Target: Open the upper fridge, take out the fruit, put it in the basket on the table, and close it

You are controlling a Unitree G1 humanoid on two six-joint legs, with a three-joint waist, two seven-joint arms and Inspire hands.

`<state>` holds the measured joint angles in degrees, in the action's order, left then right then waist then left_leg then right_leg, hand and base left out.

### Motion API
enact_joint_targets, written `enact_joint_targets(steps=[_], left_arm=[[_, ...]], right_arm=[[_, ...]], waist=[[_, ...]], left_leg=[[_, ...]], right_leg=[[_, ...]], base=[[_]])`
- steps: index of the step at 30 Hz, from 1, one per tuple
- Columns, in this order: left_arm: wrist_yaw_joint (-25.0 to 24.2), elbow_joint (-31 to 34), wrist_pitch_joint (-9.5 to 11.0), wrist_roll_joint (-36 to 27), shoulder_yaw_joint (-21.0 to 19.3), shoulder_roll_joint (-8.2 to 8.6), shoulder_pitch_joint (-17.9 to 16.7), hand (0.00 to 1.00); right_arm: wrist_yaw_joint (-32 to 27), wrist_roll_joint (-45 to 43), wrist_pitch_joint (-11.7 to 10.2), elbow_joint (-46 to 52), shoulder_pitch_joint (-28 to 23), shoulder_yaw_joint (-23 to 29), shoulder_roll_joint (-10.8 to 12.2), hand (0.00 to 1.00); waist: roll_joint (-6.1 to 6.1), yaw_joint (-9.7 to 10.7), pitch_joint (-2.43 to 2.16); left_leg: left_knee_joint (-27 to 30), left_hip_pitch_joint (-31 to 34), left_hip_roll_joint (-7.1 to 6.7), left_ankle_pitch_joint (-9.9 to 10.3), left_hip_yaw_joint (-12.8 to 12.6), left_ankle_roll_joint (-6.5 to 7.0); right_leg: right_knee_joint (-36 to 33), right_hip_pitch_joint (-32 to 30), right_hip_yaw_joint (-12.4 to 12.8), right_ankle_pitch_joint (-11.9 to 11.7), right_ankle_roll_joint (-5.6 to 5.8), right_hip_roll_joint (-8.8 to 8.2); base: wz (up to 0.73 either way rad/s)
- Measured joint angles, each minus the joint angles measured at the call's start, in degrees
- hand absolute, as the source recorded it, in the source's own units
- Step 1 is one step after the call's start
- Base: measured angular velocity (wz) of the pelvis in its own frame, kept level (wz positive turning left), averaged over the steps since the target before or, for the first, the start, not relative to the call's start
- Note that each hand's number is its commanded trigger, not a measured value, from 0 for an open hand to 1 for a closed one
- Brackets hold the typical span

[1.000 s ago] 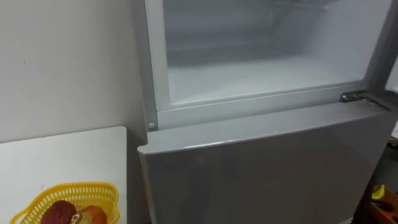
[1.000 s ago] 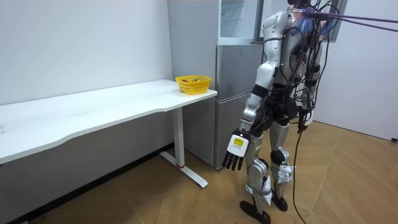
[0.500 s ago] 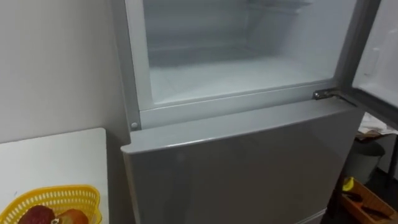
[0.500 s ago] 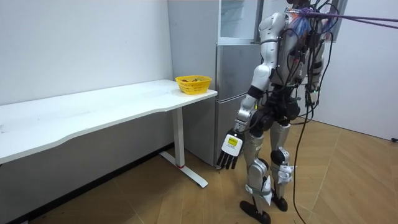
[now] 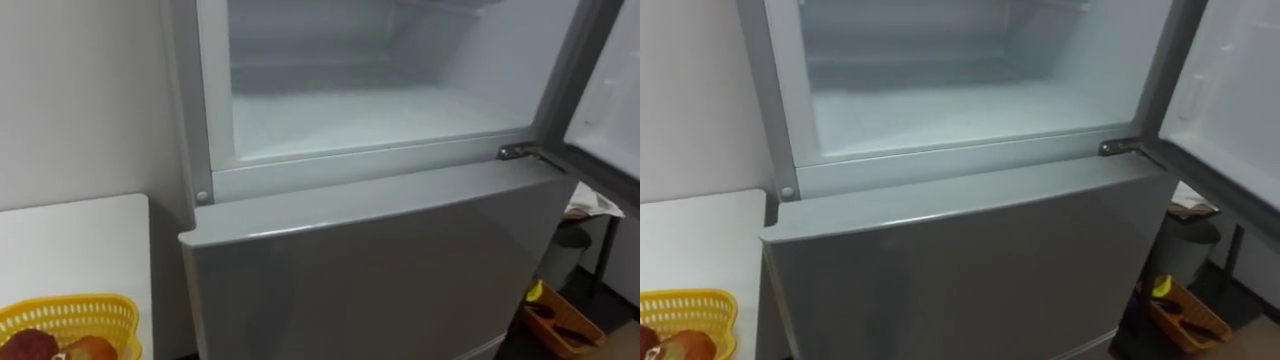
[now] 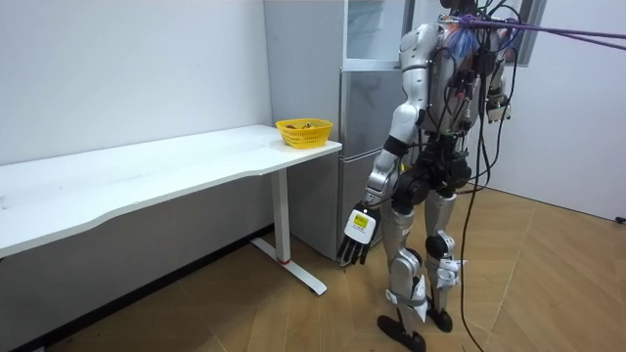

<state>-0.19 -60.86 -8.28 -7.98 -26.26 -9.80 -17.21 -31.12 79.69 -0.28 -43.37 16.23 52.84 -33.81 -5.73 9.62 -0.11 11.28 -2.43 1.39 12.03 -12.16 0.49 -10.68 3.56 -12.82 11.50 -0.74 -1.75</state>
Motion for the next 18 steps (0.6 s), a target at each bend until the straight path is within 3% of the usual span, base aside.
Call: enact_joint_targets(steps=[3,7,11,16,18], left_arm=[[-1.1,-1.2,-0.2,-0.1,-0.5,0.16,-0.1,0.0],[-1.5,-2.3,-0.1,-0.6,-0.4,0.27,-1.3,0.0],[-1.5,-2.2,0.4,-0.2,-0.5,0.5,-1.8,0.0],[-3.0,-2.5,1.8,-0.2,-0.3,0.84,-2.3,0.0],[-3.1,-2.7,2.4,-0.2,0.8,0.84,-2.3,0.0]], right_arm=[[1.3,0.3,0.0,6.0,0.1,0.0,-0.4,0.0],[5.2,1.3,-1.1,11.3,-0.1,-1.5,-0.3,0.0],[9.4,1.2,-1.0,15.2,-0.2,-3.4,-0.2,0.0],[20.1,-0.5,-1.5,22.8,-0.8,-10.9,0.0,0.0],[23.4,-1.3,-0.8,25.0,-1.2,-14.1,0.0,0.0]], waist=[[0.27,-0.3,-0.13],[1.39,-0.5,-0.71],[2.31,-0.6,-0.73],[2.72,-0.7,-0.55],[2.62,-0.8,-0.5]], left_leg=[[-0.2,0.1,-0.02,0.0,0.0,0.0],[-0.1,-0.1,-0.04,0.0,-0.2,0.01],[0.0,-0.4,0.05,0.0,-0.3,-0.05],[0.0,-1.3,0.28,-0.2,-0.2,-0.29],[0.0,-1.2,0.35,-0.2,-0.2,-0.37]], right_leg=[[0.1,-0.7,0.2,0.0,0.01,0.0],[-0.1,-0.6,0.2,0.0,0.04,-0.13],[-0.2,-0.5,0.6,0.0,0.0,-0.24],[0.0,0.5,0.6,0.1,-0.41,-0.12],[0.1,0.3,0.5,0.2,-0.5,-0.1]], base=[[0.01],[0.0],[-0.04],[-0.02],[0.0]])
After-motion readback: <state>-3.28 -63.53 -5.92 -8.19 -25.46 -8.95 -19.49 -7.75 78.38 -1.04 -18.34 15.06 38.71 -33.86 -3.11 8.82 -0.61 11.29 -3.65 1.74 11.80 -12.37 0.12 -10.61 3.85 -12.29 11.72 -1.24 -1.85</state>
